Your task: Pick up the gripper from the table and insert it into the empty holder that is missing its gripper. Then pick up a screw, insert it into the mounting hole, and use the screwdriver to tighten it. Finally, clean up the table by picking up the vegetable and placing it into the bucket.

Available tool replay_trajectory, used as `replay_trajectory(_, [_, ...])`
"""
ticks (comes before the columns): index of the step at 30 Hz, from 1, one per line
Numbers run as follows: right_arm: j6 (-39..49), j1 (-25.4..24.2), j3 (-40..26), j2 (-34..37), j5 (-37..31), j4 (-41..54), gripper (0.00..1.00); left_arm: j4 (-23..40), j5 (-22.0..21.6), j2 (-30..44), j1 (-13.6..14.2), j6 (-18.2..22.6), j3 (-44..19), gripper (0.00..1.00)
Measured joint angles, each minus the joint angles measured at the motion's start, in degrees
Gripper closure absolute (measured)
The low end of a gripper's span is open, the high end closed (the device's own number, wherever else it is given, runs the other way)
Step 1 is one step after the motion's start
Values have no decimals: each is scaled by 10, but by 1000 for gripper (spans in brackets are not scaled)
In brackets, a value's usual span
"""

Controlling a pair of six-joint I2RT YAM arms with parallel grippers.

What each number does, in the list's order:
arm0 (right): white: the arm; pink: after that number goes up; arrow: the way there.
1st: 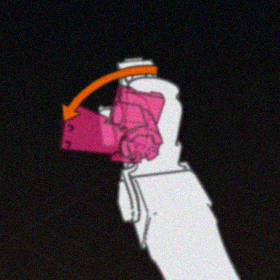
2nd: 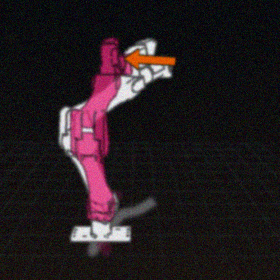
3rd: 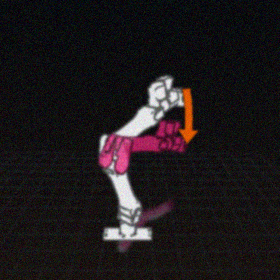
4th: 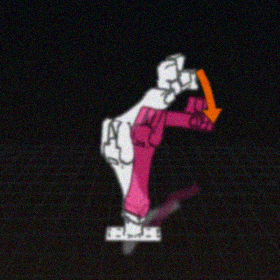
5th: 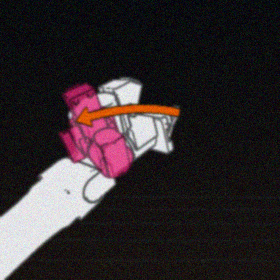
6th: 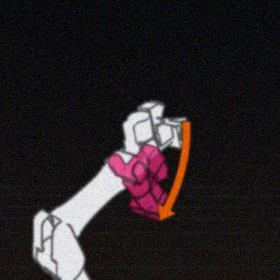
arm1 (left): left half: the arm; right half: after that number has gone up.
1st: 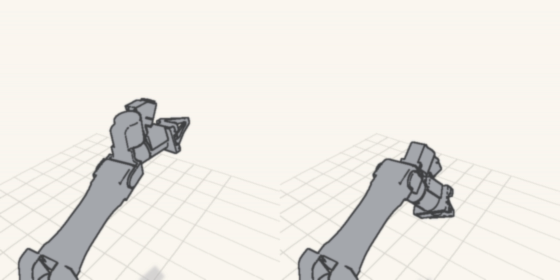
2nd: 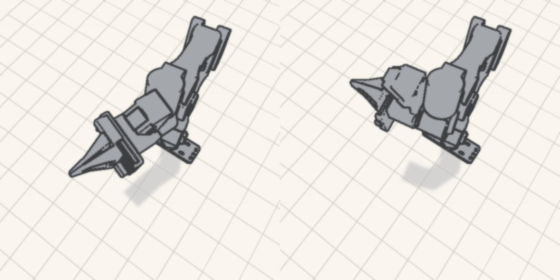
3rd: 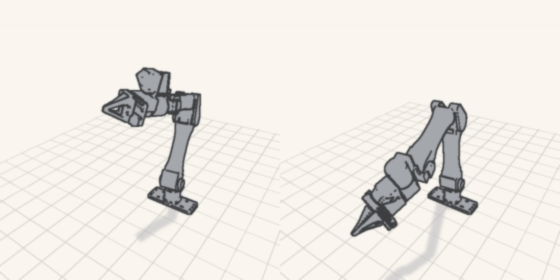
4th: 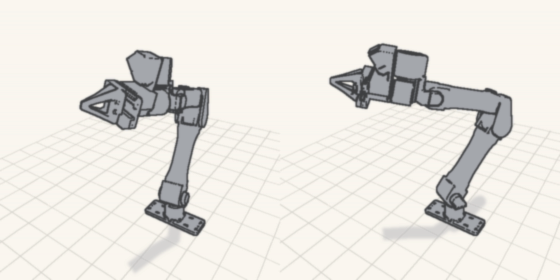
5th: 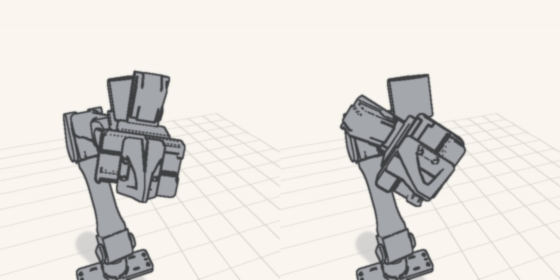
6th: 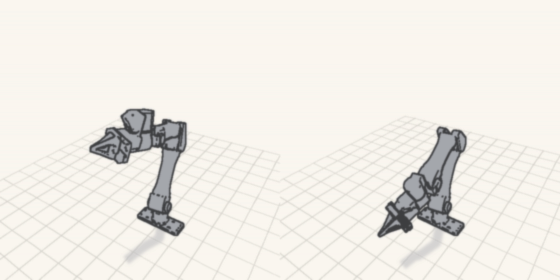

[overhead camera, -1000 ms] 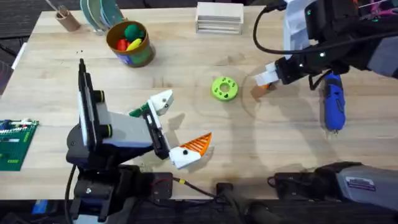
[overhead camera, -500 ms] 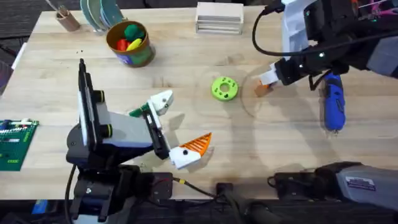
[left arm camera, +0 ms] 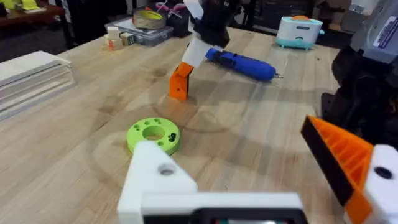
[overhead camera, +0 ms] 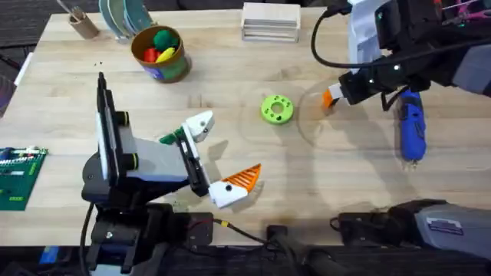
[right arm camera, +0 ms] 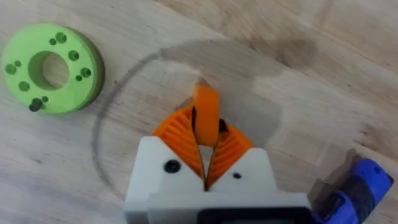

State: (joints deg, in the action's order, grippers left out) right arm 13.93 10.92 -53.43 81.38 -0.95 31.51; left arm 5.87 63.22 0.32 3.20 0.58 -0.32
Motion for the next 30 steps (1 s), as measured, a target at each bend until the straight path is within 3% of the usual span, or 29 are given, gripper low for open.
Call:
replay_trajectory(10, [12, 0, 0, -16, -3, 5, 982, 0, 0, 0, 0, 0, 0, 8])
replay_trajectory(20, [-21, 0, 0, -177, 3, 7, 983, 0, 0, 0, 0, 0, 0, 8])
replay_trajectory(24, [-70, 0, 0, -256, 66, 15, 983, 0, 0, 0, 0, 0, 0, 8])
replay_trajectory(30, [-148, 0, 7, -322, 219, 22, 984, 0, 0, 0, 0, 0, 0, 8])
